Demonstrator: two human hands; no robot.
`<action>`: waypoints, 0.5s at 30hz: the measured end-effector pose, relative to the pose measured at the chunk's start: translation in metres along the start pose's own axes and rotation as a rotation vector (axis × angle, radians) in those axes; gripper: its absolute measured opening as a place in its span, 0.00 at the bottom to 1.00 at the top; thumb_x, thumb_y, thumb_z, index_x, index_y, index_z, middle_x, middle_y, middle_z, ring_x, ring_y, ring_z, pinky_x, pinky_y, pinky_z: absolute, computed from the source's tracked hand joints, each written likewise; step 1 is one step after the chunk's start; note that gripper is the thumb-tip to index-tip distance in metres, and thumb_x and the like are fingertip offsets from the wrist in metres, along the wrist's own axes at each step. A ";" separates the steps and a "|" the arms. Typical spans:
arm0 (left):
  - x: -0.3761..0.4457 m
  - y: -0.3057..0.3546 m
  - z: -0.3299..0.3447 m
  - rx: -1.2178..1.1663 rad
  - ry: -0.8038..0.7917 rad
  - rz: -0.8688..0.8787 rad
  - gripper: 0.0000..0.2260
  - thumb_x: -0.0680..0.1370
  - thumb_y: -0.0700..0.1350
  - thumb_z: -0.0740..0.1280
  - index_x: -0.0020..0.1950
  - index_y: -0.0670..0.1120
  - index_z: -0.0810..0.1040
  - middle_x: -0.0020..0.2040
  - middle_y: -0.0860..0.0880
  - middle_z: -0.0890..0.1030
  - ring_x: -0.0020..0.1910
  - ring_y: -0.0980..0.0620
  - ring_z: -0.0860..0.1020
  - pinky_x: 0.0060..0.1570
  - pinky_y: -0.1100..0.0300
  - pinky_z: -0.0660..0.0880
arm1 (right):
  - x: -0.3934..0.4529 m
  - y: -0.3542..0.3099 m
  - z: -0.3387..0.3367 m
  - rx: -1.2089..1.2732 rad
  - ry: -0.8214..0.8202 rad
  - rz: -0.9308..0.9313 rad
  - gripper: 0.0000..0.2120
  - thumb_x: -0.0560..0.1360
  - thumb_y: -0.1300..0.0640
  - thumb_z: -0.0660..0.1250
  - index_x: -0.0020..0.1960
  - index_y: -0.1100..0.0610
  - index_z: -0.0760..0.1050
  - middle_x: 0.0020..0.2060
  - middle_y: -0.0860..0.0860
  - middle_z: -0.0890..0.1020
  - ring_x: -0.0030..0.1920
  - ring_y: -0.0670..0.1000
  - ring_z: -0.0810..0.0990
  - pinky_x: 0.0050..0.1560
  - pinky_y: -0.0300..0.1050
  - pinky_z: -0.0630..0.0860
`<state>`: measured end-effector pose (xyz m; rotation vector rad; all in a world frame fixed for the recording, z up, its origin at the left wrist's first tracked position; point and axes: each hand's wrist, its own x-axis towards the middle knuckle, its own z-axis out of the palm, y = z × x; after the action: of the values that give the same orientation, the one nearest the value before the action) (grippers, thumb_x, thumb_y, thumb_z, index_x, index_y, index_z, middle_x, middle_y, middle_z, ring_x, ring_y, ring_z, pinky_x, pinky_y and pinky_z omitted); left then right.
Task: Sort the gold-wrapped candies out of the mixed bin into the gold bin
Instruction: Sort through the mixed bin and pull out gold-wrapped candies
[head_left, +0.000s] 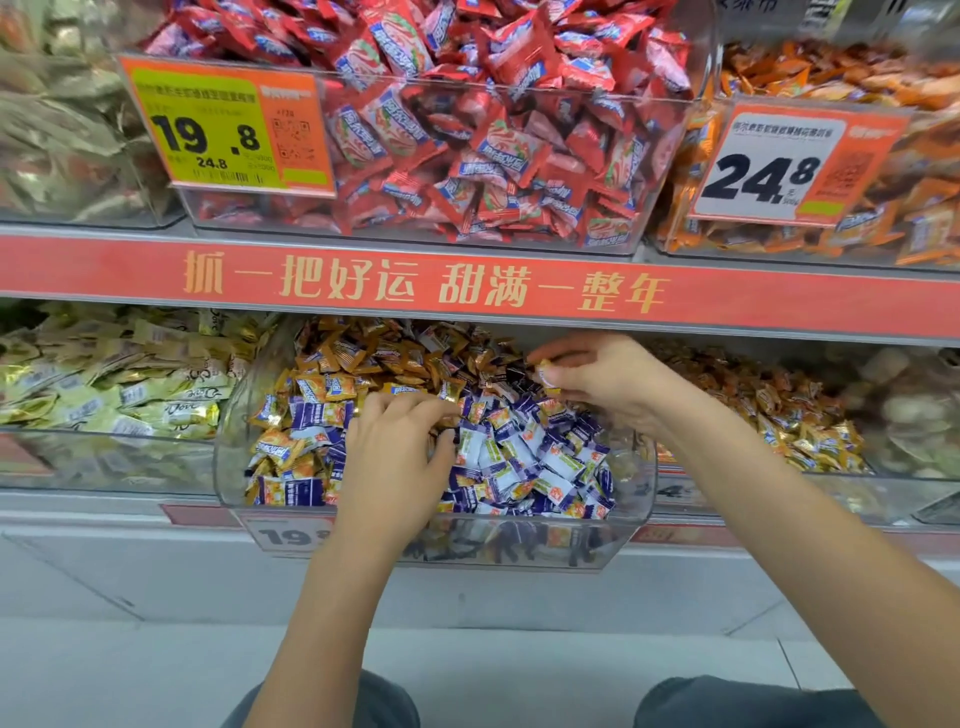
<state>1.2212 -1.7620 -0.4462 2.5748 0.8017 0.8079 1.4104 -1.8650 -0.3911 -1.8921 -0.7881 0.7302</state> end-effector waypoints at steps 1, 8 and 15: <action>0.000 0.003 0.000 -0.014 0.035 0.030 0.09 0.77 0.43 0.65 0.55 0.50 0.81 0.54 0.53 0.81 0.56 0.46 0.71 0.51 0.53 0.66 | -0.011 0.000 -0.003 0.015 -0.009 -0.027 0.09 0.76 0.64 0.68 0.46 0.51 0.80 0.48 0.58 0.83 0.49 0.54 0.81 0.52 0.46 0.79; 0.033 0.052 0.014 -0.242 -0.250 0.086 0.13 0.78 0.43 0.65 0.63 0.49 0.77 0.61 0.53 0.78 0.61 0.56 0.72 0.60 0.65 0.65 | -0.067 0.002 -0.034 0.565 -0.015 -0.074 0.12 0.74 0.70 0.64 0.53 0.58 0.78 0.42 0.55 0.85 0.46 0.49 0.83 0.46 0.37 0.80; 0.053 0.072 0.009 -1.112 -0.822 -0.192 0.23 0.74 0.36 0.69 0.67 0.51 0.71 0.59 0.53 0.81 0.57 0.52 0.80 0.58 0.55 0.76 | -0.062 0.013 -0.030 0.531 0.046 -0.069 0.10 0.75 0.70 0.65 0.53 0.58 0.77 0.39 0.52 0.84 0.43 0.48 0.84 0.47 0.39 0.80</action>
<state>1.2923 -1.7879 -0.3985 1.5272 0.1961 0.0112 1.3979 -1.9332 -0.3807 -1.3910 -0.5574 0.7617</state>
